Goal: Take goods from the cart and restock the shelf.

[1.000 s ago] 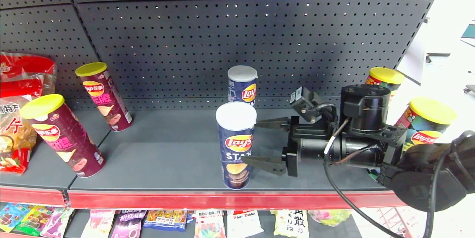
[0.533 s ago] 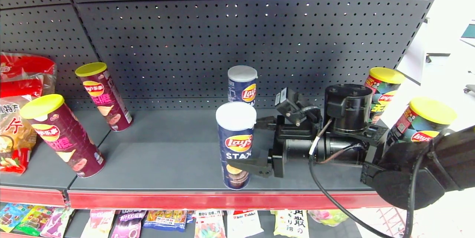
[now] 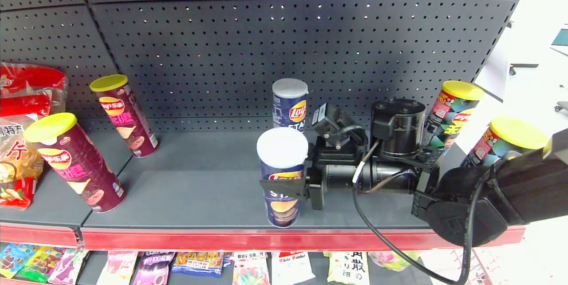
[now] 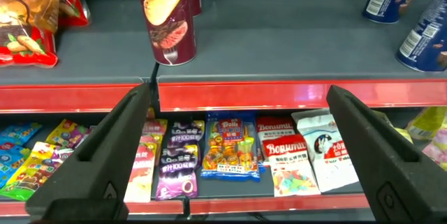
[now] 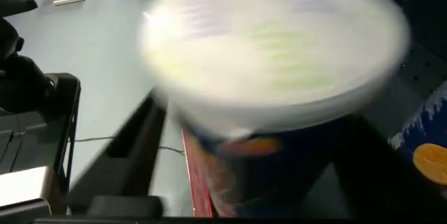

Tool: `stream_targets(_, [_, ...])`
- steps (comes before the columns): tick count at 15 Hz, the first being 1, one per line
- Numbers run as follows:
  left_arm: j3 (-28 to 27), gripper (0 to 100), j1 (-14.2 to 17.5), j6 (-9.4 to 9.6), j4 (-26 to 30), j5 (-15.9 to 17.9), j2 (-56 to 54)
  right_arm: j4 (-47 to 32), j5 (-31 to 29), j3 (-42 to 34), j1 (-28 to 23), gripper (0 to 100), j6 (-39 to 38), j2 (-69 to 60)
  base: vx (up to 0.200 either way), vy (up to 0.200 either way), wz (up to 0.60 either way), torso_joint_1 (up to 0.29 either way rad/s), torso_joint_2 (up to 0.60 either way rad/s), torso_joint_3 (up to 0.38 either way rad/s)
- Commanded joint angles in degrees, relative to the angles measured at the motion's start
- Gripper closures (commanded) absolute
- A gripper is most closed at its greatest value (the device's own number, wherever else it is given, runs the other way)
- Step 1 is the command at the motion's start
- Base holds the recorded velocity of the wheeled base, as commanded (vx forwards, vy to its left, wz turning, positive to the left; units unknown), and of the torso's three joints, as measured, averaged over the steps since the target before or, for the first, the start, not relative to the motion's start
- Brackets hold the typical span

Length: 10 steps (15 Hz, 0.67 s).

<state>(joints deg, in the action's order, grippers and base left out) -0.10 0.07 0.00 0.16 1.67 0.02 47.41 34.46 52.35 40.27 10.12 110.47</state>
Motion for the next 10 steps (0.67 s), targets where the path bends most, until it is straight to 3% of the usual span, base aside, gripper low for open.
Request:
stream_targets(1, [0.01, 0, 0.01, 0.0, 0.02, 0.0, -0.02, 0.05, -0.19, -0.49, 0.34, 100, 0.17, 0.1, 0.0, 0.0, 0.0, 0.0, 0.0, 0.0])
stream_targets(10, [0.01, 0, 0.01, 0.0, 0.02, 0.0, -0.02, 3.3, -15.48, -1.37, 2.45, 100, -3.7, -1.75, 0.0, 0.0, 0.0, 0.0, 0.0, 0.0])
